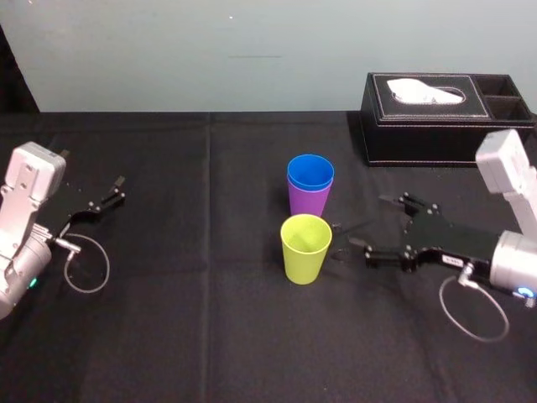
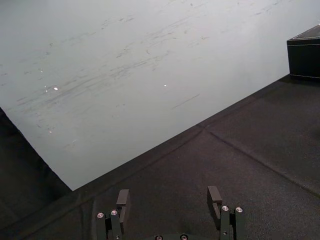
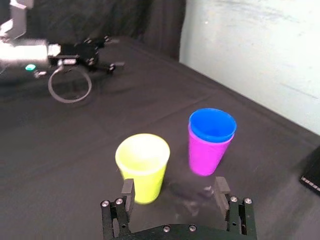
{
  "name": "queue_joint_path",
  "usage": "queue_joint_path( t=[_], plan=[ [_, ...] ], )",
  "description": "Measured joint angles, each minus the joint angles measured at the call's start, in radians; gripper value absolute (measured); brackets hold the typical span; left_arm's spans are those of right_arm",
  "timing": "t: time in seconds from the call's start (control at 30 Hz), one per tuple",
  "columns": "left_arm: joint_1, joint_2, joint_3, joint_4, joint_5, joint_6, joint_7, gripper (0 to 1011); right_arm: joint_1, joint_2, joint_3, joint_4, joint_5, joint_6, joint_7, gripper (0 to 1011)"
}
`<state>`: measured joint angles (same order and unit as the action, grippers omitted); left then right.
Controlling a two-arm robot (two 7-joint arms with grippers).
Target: Stack the three plastic cups sequentially using one hand.
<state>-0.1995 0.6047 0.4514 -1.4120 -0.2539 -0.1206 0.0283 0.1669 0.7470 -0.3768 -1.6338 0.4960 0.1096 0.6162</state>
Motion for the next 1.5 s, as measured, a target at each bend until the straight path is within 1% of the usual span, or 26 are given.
queue_joint_path(
  t=[0.1,0.13,0.17,0.23,0.33,0.43,0.53,0.63,0.83,1.03,1.1,1.5],
  plan=[
    [0.000,0.000,0.000,0.000,0.000,0.000,0.000,1011,-0.023,0.031,-0.001,-0.007,-0.002,-0.027,0.023,1003],
    [0.000,0.000,0.000,0.000,0.000,0.000,0.000,1011,-0.023,0.031,-0.001,-0.007,-0.002,-0.027,0.023,1003],
    [0.000,0.000,0.000,0.000,0.000,0.000,0.000,1011,-0.028,0.040,-0.005,-0.010,-0.009,-0.034,0.027,1003],
    [0.000,0.000,0.000,0.000,0.000,0.000,0.000,1011,-0.031,0.046,-0.006,-0.011,-0.013,-0.036,0.028,1003],
    [0.000,0.000,0.000,0.000,0.000,0.000,0.000,1011,-0.033,0.053,-0.015,-0.014,-0.021,-0.028,0.030,1003],
    [0.000,0.000,0.000,0.000,0.000,0.000,0.000,1011,-0.030,0.052,-0.023,-0.017,-0.027,0.002,0.023,1003],
    [0.000,0.000,0.000,0.000,0.000,0.000,0.000,1011,-0.020,0.042,-0.036,-0.016,-0.033,0.037,0.008,1003],
    [0.000,0.000,0.000,0.000,0.000,0.000,0.000,1011,-0.011,0.033,-0.048,-0.010,-0.034,0.055,0.007,1003],
    [0.000,0.000,0.000,0.000,0.000,0.000,0.000,1011,0.004,0.017,-0.068,-0.003,-0.043,0.073,0.002,1003],
    [0.000,0.000,0.000,0.000,0.000,0.000,0.000,1012,0.020,0.003,-0.089,0.007,-0.053,0.083,0.001,1003],
    [0.000,0.000,0.000,0.000,0.000,0.000,0.000,1011,0.034,-0.008,-0.103,0.020,-0.063,0.086,0.002,1003],
    [0.000,0.000,0.000,0.000,0.000,0.000,0.000,1011,0.084,-0.056,-0.142,0.068,-0.076,0.097,0.015,1003]
  ],
)
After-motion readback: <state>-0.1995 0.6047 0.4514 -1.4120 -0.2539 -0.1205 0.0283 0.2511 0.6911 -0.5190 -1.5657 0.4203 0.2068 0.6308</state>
